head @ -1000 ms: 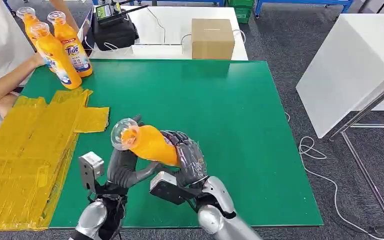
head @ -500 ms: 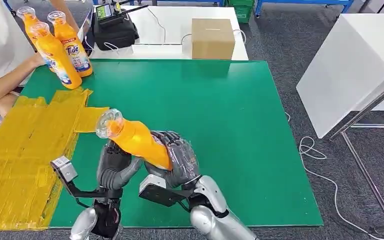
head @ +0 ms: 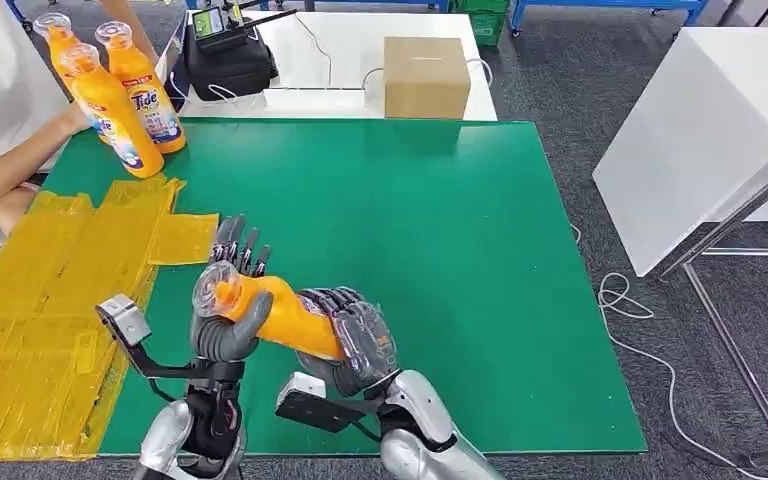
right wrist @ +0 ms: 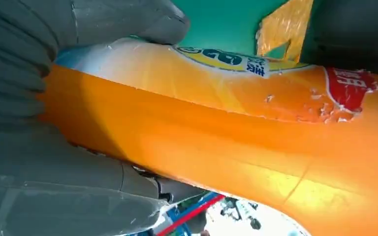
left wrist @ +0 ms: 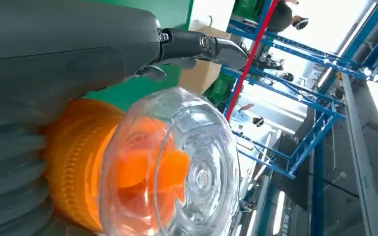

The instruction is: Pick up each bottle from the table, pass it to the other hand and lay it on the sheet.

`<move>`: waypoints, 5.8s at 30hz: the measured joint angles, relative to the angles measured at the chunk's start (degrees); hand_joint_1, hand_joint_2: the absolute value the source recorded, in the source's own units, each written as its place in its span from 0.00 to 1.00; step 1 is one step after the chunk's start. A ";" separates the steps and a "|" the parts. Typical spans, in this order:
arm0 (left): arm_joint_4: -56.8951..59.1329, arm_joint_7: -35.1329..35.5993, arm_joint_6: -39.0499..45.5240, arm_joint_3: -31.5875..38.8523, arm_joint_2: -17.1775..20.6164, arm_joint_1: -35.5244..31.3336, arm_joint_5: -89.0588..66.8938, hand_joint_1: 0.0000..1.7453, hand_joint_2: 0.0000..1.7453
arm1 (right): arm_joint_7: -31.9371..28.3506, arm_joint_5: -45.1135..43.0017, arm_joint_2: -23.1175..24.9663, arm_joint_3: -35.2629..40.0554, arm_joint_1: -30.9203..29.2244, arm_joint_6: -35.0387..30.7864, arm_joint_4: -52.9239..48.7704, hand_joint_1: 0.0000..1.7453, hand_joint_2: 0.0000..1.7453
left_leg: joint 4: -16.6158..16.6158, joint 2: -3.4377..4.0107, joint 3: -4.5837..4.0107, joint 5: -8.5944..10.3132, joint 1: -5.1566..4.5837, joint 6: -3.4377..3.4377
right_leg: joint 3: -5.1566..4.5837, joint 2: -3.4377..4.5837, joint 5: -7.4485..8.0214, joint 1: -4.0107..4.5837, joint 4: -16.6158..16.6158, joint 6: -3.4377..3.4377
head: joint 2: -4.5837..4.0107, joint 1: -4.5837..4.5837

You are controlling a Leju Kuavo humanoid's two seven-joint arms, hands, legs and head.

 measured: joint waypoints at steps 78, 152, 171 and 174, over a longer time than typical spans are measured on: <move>6.73 0.44 0.59 -3.02 0.52 -4.13 -1.49 1.00 1.00 | 2.49 3.67 2.40 -0.17 -3.89 -4.61 2.86 1.00 1.00 | 0.00 -0.02 -0.04 0.03 0.01 0.02 | 0.48 -0.01 0.02 0.03 0.01 0.01 | 0.00 0.00; 54.78 36.35 22.34 -2.45 19.28 -28.20 -105.07 0.00 1.00 | -7.98 -20.83 -8.52 -29.62 19.58 4.74 -45.00 0.00 1.00 | 0.00 -0.11 0.29 -0.01 0.04 -0.05 | 0.64 -0.03 -0.03 0.09 0.01 -0.06 | 0.00 -0.02; 59.19 35.51 22.45 2.21 18.67 -29.67 -103.40 0.00 1.00 | -5.42 -20.57 -9.03 -29.79 19.59 5.33 -43.85 0.00 1.00 | -0.03 -0.09 0.89 -0.21 0.06 -0.33 | 0.87 -0.03 -0.23 0.14 0.05 -0.33 | 0.00 -0.04; 59.08 32.86 24.56 4.47 18.05 -29.08 -102.73 0.00 1.00 | -5.16 -20.15 -9.03 -30.16 19.63 5.33 -43.67 0.00 1.00 | -0.03 -0.09 0.89 -0.21 0.07 -0.33 | 0.86 -0.03 -0.23 0.13 0.05 -0.33 | 0.00 -0.04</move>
